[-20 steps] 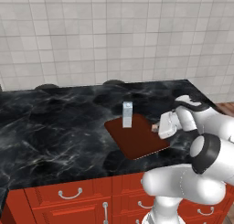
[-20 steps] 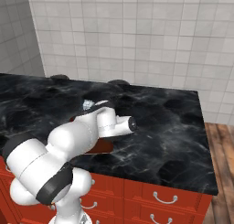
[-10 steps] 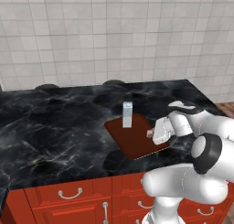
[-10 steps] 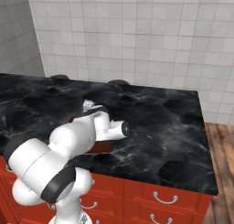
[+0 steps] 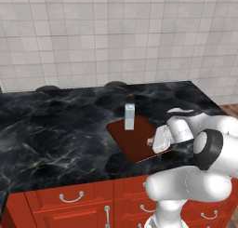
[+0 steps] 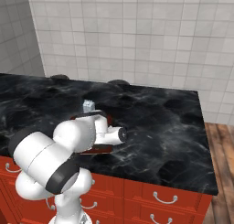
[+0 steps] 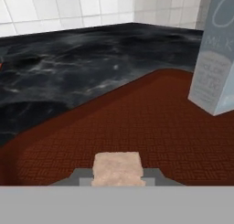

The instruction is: Take out the milk from the fridge and place it on the tray on the counter. Then take the sugar cube near the tray and place it in the tray.

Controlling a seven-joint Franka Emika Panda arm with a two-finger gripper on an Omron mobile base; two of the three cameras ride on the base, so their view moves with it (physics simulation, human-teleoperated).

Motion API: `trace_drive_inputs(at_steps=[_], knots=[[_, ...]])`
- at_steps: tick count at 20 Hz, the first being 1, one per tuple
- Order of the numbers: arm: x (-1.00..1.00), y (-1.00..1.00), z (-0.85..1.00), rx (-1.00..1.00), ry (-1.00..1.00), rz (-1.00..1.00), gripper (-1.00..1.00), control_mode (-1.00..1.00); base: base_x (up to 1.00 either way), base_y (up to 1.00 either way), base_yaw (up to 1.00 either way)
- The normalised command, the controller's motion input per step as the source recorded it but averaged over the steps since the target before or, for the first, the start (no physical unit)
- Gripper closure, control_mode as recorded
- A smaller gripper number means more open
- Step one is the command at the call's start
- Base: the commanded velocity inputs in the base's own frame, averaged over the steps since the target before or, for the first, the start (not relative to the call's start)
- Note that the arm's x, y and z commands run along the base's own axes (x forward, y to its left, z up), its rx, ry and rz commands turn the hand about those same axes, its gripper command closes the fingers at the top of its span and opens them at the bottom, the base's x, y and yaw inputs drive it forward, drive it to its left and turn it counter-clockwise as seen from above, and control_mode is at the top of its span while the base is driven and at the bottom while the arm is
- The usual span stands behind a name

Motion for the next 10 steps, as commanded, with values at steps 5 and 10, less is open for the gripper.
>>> trace_drive_inputs(at_steps=[5,10], knots=[[0.00,0.08,-0.24,0.00,0.04,0.00,1.00,-1.00,0.00,0.00,0.00],[0.00,0.07,-0.12,0.00,0.02,0.00,1.00,-1.00,0.00,0.00,0.00]])
